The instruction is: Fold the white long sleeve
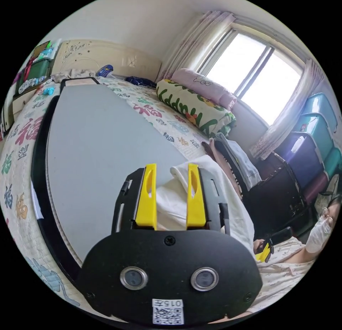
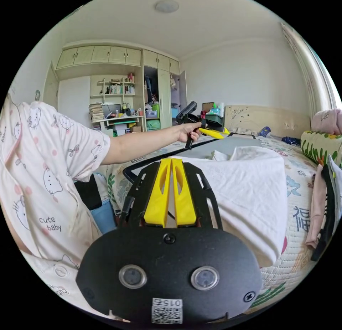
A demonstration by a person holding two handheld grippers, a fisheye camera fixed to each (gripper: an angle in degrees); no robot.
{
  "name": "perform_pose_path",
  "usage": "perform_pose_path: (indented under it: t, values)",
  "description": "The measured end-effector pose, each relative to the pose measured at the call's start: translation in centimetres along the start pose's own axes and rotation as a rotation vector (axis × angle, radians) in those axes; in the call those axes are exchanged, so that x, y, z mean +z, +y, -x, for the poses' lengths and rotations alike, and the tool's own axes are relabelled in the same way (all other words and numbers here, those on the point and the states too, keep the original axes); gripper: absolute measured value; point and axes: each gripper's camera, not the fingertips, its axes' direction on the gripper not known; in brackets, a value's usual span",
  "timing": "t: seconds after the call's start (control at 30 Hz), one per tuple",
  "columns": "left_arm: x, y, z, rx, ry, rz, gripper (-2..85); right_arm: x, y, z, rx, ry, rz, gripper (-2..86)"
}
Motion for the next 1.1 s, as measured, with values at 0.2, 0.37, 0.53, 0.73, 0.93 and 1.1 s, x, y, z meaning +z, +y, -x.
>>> perform_pose_path:
  t: [0.2,0.37,0.53,0.73,0.93,1.1]
  values:
    - [8.1,-0.2,0.1,-0.010,0.082,0.048,13.6,-0.2,0.5,-0.3,0.042,-0.012,0.014,-0.4]
    - [16.8,-2.5,-3.2,0.003,0.159,0.192,7.1,-0.8,0.7,0.3,0.032,-0.006,0.010,-0.4]
    - [12.9,-2.7,-9.4,0.127,0.069,0.043,2.0,-2.8,0.3,0.8,0.008,-0.057,-0.051,-0.5]
    - [5.4,-2.6,-14.9,0.241,-0.137,-0.029,1.1,0.5,-0.9,2.7,-0.058,-0.150,0.022,-0.5]
    - [11.7,-0.7,-13.3,0.218,-0.348,0.165,1.3,6.8,0.3,3.4,-0.051,-0.181,0.214,-0.2]
    - [14.5,-1.9,-14.3,0.185,-0.341,0.184,2.6,6.9,0.2,3.1,-0.032,-0.154,0.234,1.8]
